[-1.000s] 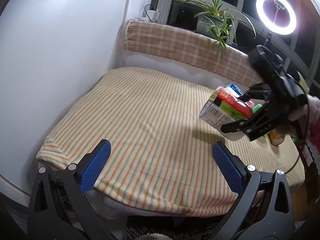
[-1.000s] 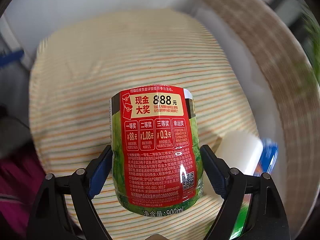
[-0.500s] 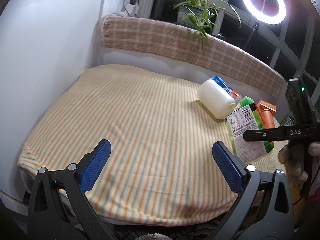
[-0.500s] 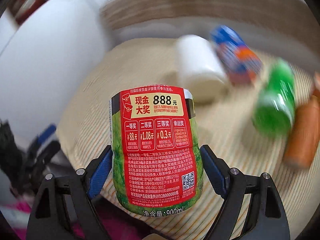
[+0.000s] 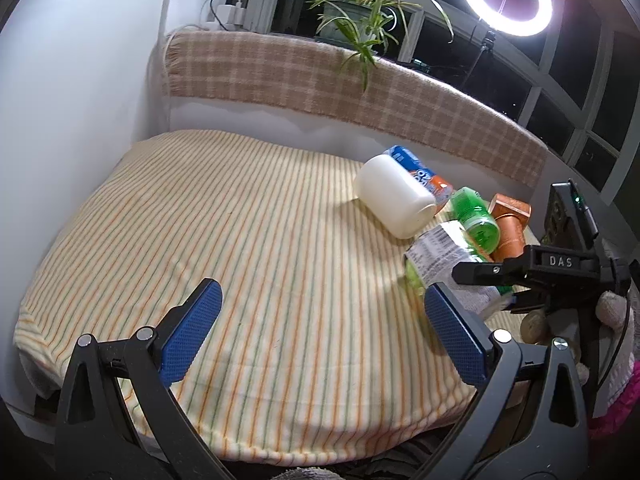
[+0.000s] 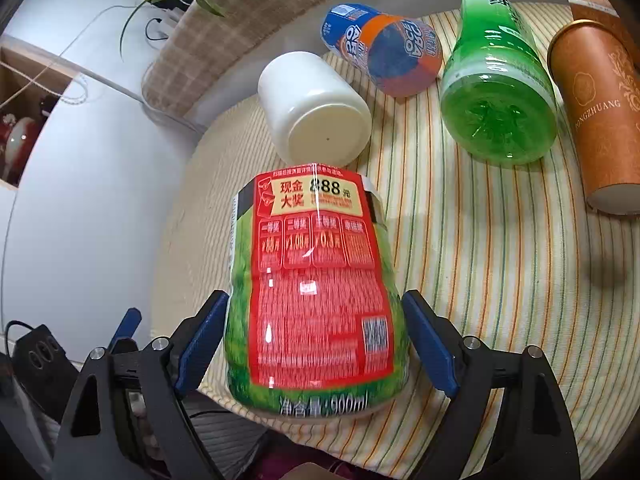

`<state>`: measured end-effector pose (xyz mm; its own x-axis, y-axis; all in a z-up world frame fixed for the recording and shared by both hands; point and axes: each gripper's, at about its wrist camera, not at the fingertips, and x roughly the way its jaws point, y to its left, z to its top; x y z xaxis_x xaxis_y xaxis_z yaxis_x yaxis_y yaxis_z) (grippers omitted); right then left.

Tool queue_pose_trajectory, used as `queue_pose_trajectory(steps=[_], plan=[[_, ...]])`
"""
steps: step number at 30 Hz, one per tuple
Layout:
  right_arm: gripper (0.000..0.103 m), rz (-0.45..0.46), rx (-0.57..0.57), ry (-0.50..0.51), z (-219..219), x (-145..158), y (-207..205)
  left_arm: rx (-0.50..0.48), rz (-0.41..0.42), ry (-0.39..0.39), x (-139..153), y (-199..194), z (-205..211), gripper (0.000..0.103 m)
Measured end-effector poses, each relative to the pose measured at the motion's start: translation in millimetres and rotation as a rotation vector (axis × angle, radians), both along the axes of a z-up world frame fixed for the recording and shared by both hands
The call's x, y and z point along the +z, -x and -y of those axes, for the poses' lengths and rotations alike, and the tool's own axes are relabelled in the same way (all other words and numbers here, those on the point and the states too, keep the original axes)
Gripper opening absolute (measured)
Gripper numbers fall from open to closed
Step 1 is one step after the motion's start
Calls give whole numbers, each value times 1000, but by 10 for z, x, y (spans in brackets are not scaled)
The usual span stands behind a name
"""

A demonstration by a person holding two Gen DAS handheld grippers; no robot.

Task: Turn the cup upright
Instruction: 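Lift the cup with the right gripper, turn it and lower it onto the table, then open the right gripper to release the cup and pull back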

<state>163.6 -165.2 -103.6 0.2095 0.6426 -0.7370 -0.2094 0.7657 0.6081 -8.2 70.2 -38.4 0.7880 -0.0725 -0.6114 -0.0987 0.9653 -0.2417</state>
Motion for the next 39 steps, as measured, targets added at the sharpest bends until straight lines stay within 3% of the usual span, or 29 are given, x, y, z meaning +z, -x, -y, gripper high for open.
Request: queue_pose_trajectory(steps=[17,25,31,39], plan=[[90,46,-14,-17,379,235,322,-49,11,0,71,-110,169,103],[90,163,-50,25,573,471,512,-57,-2,14,67,-143,172,103],[90,271,-78,110,704,609,730,-95,-43,84,21,-257,184,103],[90,325,-141,170,877,643,917,-137,-128,272,-67,-480,166,103]])
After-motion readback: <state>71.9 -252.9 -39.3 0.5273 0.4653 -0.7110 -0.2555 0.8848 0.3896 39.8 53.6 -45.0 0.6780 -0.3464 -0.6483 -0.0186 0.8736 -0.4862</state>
